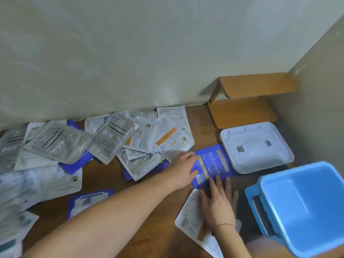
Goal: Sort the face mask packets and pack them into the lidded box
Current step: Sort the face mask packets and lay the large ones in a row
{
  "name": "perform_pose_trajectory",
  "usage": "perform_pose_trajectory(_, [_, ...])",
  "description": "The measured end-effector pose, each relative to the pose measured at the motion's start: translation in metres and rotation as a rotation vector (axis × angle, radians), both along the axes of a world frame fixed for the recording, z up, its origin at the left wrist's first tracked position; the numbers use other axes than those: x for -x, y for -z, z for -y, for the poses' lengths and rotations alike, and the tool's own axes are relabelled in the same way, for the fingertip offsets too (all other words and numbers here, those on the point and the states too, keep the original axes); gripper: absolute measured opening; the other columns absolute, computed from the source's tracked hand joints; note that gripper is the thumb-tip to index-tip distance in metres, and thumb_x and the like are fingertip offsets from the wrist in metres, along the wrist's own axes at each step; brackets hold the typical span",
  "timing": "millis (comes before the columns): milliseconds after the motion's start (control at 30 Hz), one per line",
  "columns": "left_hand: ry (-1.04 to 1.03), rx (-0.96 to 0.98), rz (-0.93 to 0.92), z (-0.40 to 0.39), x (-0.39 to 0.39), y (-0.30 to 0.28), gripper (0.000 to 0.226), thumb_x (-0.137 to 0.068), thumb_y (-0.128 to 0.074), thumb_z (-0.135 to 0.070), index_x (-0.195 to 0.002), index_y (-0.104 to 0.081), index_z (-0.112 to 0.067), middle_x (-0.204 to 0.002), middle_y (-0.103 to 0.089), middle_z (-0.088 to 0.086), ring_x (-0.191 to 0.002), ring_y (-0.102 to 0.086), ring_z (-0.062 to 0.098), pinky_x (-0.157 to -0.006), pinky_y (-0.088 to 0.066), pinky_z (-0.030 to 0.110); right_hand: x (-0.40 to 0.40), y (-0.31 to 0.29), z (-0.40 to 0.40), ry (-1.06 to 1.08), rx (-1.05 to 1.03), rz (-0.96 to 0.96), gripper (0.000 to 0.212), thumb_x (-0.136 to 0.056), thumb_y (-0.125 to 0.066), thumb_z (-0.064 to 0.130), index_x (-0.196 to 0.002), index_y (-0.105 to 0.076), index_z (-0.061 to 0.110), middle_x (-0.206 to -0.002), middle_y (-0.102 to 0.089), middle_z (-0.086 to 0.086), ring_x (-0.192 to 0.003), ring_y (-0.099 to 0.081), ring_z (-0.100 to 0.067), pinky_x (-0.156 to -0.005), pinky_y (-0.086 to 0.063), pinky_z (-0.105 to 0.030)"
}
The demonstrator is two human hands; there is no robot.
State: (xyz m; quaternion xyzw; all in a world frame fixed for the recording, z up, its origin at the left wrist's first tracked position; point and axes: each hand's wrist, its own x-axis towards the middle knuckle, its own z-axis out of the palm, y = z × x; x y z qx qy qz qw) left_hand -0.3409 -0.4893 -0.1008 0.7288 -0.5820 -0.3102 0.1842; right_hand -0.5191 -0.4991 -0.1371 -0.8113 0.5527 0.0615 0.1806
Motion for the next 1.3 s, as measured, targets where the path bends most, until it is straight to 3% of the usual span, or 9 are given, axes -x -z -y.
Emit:
perform_pose_trajectory(167, [-0.005, -0.086, 0.218, 0.042, 0.013, 0.007, 0.055, -0.092, -0.065, -0.031, -0.137, -0.044, -0.008, -0.139, -0.043, 0.008, -0.129, -0.04, 0.025, -0.104, -0.039, 0.035, 0.006, 0.014, -0.006, -0.086, 0.177, 0.034, 0.057, -0.09, -0.031, 0.05, -0.128, -0.061, 0.021, -0.14, -0.055, -0.003, -0.137, -0.027, -0.027, -0.106, -0.019, -0.052])
perform_pose_trajectory(333, [-0.083, -0.115, 0.255, 0.058, 0.013, 0.011, 0.056, -0.09, -0.068, -0.036, -0.134, -0.047, -0.009, -0.132, -0.048, 0.01, -0.125, -0.043, 0.027, -0.1, -0.041, 0.036, 0.01, 0.021, -0.011, -0.091, 0.236, 0.069, 0.049, -0.092, -0.035, 0.047, -0.126, -0.062, 0.024, -0.14, -0.055, 0.0, -0.137, -0.028, -0.026, -0.105, -0.016, -0.051])
perform_pose_trajectory(433, [-0.117, -0.138, 0.183, 0.062, 0.006, 0.01, 0.049, -0.09, -0.067, -0.036, -0.129, -0.054, -0.009, -0.128, -0.05, 0.01, -0.124, -0.044, 0.027, -0.1, -0.042, 0.038, 0.01, 0.025, -0.012, -0.071, 0.209, 0.11, 0.049, -0.092, -0.036, 0.049, -0.126, -0.061, 0.024, -0.144, -0.051, 0.001, -0.14, -0.024, -0.024, -0.109, -0.013, -0.049])
perform_pose_trajectory(567, [-0.166, -0.183, -0.021, 0.059, -0.008, 0.003, 0.022, -0.089, -0.07, -0.031, -0.098, -0.066, -0.011, -0.096, -0.063, 0.005, -0.089, -0.061, 0.024, -0.073, -0.048, 0.033, 0.011, 0.026, -0.015, -0.028, 0.152, 0.184, 0.053, -0.094, -0.029, 0.053, -0.13, -0.056, 0.025, -0.152, -0.039, 0.004, -0.147, -0.014, -0.021, -0.115, -0.002, -0.044])
perform_pose_trajectory(667, [-0.131, -0.209, -0.123, 0.052, -0.016, 0.002, 0.02, -0.089, -0.07, -0.03, -0.097, -0.065, -0.013, -0.098, -0.068, 0.008, -0.09, -0.064, 0.026, -0.076, -0.05, 0.036, 0.01, 0.023, -0.017, -0.036, 0.124, 0.219, 0.055, -0.094, -0.026, 0.054, -0.13, -0.056, 0.025, -0.154, -0.036, 0.005, -0.147, -0.014, -0.02, -0.115, 0.002, -0.04])
perform_pose_trajectory(933, [-0.344, -0.104, -0.621, 0.011, -0.028, 0.001, 0.009, -0.095, -0.061, -0.01, -0.103, -0.062, -0.006, -0.098, -0.073, 0.016, -0.093, -0.07, 0.035, -0.086, -0.054, 0.056, -0.011, -0.003, -0.025, -0.073, 0.227, 0.387, 0.056, -0.092, -0.042, 0.047, -0.134, -0.053, 0.011, -0.148, -0.044, -0.005, -0.143, -0.028, -0.024, -0.116, -0.027, -0.043])
perform_pose_trajectory(1067, [-0.469, 0.094, -0.712, -0.033, -0.03, -0.011, 0.011, -0.094, -0.059, -0.002, -0.103, -0.064, -0.007, -0.098, -0.075, 0.007, -0.091, -0.071, 0.022, -0.084, -0.057, 0.04, -0.044, -0.028, -0.041, 0.034, 0.095, 0.685, 0.068, -0.09, -0.048, 0.049, -0.145, -0.039, 0.012, -0.154, -0.033, -0.001, -0.146, -0.022, -0.015, -0.117, -0.022, -0.03])
perform_pose_trajectory(1200, [-0.496, 0.179, -0.765, -0.074, -0.03, -0.027, 0.018, -0.093, -0.059, 0.001, -0.105, -0.064, -0.012, -0.101, -0.075, -0.005, -0.097, -0.07, 0.011, -0.083, -0.052, 0.022, -0.067, -0.038, -0.06, 0.003, -0.046, 0.718, 0.073, -0.087, -0.041, 0.06, -0.15, -0.027, 0.024, -0.157, -0.021, 0.01, -0.147, -0.013, -0.004, -0.119, -0.024, -0.035])
perform_pose_trajectory(1300, [-0.441, 0.237, -0.722, -0.101, -0.026, -0.045, 0.018, -0.095, -0.06, -0.004, -0.107, -0.065, -0.016, -0.104, -0.074, -0.006, -0.098, -0.069, 0.008, -0.084, -0.051, 0.02, -0.076, -0.053, -0.079, 0.008, -0.213, 0.898, 0.07, -0.087, -0.042, 0.066, -0.147, -0.024, 0.035, -0.156, -0.028, 0.013, -0.143, -0.027, -0.004, -0.115, -0.032, -0.04])
